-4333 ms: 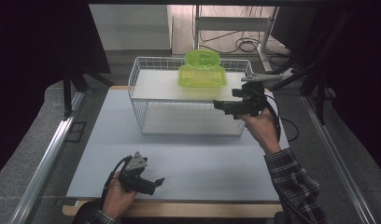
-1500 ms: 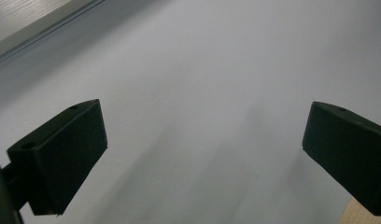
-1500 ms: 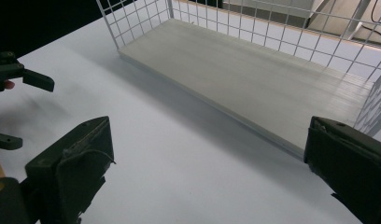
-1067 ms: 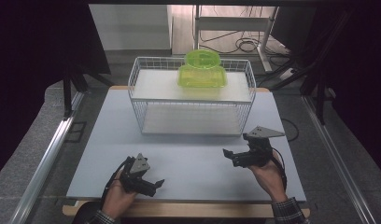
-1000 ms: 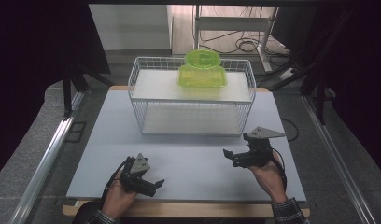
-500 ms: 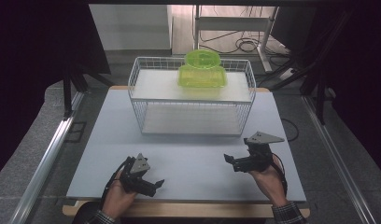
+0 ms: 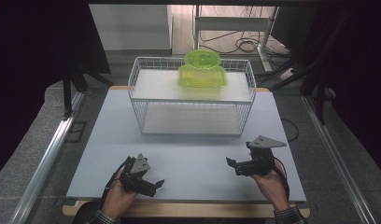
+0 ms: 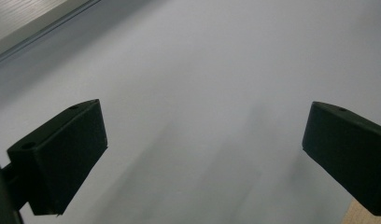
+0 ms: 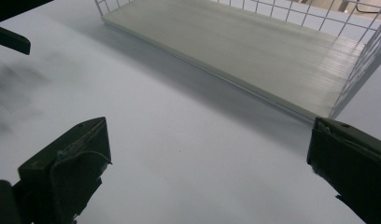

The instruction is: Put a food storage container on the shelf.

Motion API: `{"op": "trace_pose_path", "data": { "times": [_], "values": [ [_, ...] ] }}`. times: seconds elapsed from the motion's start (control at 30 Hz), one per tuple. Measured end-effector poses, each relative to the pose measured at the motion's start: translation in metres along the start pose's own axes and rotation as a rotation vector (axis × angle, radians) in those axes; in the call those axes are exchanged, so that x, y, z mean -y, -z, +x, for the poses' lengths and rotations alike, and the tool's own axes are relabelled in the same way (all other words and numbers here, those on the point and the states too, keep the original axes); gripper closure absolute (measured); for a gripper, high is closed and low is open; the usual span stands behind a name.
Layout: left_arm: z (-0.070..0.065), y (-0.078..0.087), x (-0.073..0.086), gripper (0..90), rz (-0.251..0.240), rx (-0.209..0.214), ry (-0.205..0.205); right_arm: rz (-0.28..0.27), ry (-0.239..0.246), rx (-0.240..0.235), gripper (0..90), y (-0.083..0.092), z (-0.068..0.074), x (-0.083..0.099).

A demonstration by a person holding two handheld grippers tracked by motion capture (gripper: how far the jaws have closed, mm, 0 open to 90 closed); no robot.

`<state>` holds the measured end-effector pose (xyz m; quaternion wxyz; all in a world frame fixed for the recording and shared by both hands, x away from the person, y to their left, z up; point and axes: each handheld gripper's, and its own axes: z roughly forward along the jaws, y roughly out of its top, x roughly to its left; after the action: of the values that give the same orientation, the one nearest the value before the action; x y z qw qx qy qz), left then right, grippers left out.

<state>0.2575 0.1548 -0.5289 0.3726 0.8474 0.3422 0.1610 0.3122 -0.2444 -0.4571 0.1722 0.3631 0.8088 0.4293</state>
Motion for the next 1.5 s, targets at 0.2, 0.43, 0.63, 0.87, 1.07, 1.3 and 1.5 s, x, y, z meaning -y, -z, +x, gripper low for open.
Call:
{"op": "trace_pose_path", "data": {
  "times": [0.2, 0.43, 0.63, 0.87, 1.07, 1.3, 1.5],
  "values": [
    [0.0, 0.0, 0.0, 0.0, 0.003, 0.0, -0.002, 0.005, -0.012, 0.014, 0.0, 0.001, -0.004, 0.008],
    [0.0, -0.001, 0.0, 0.0, 0.008, 0.001, -0.004, 0.014, -0.029, 0.042, 0.0, 0.003, -0.011, 0.019],
    [0.0, -0.001, 0.0, 0.0, 0.011, -0.001, -0.007, 0.02, -0.035, 0.054, 0.0, 0.005, -0.013, 0.025],
    [-0.001, -0.001, 0.0, 0.0, 0.013, -0.003, -0.008, 0.032, -0.041, 0.06, 0.0, 0.005, -0.016, 0.031],
    [-0.001, -0.002, 0.0, 0.0, 0.015, -0.004, -0.01, 0.046, -0.041, 0.068, 0.0, 0.004, -0.017, 0.036],
    [-0.001, -0.002, 0.0, 0.0, 0.016, -0.004, -0.01, 0.069, -0.033, 0.085, 0.0, 0.002, -0.017, 0.042],
    [-0.001, -0.002, 0.0, 0.0, 0.02, -0.003, -0.01, 0.087, -0.034, 0.093, 0.0, 0.0, -0.018, 0.047]
  ]
}}
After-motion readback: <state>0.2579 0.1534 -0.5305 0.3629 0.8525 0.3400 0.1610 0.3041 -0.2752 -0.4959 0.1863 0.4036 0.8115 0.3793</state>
